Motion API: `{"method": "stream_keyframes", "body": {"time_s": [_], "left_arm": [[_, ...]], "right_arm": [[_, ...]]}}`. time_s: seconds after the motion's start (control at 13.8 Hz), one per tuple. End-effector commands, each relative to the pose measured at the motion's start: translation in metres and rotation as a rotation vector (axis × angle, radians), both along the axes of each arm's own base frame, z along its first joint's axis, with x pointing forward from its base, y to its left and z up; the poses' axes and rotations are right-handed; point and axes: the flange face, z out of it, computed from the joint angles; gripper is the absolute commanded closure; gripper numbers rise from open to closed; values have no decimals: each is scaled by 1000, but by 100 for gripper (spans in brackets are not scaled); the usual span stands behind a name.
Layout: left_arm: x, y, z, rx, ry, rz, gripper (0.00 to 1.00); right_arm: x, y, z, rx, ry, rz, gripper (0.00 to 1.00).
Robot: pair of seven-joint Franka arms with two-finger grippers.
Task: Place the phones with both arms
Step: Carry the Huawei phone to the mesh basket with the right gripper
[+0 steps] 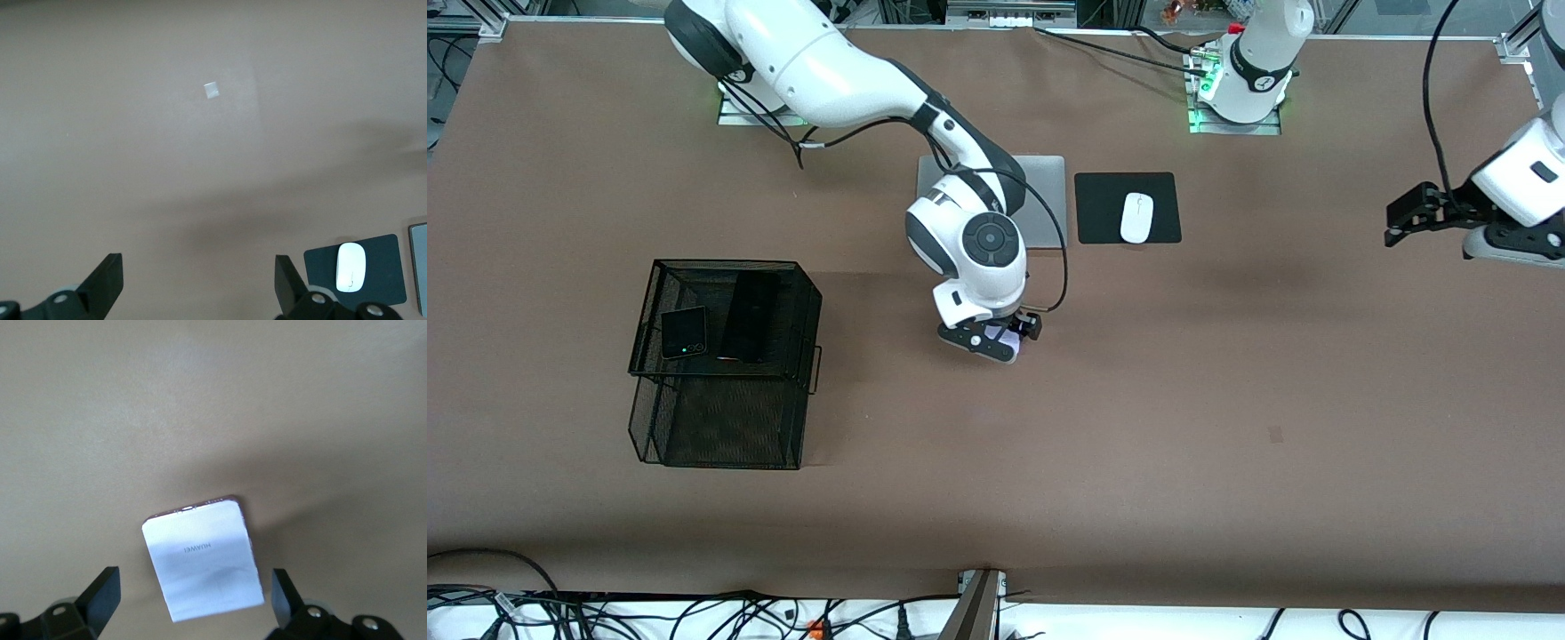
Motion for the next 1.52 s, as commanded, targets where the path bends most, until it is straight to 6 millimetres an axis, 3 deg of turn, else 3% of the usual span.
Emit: {"method": "stream_keyframes", "body": {"time_s": [0.0,0.29,0.94,1.08,1.16,1.23,1.45], "left_arm": [[6,-14,14,22,-16,-43,0],[7,-15,15,22,-21,-46,0],[10,-14,15,18,-20,-46,0],[10,-14,15,18,-20,-46,0],[10,-14,15,18,-20,-47,0],[10,-14,15,16,-22,-45,0],[10,-14,15,16,-20,-47,0]], "right_arm": [[2,8,-10,6,-28,-2,0],[1,7,-32,-24,-47,43,0],[1,8,-50,-13,-72,123,2],[2,6,-45,-21,-68,127,67],[5,3,-42,-33,-55,123,83],[3,0,-42,-54,-33,120,85],[6,5,26,-33,4,107,85]]}}
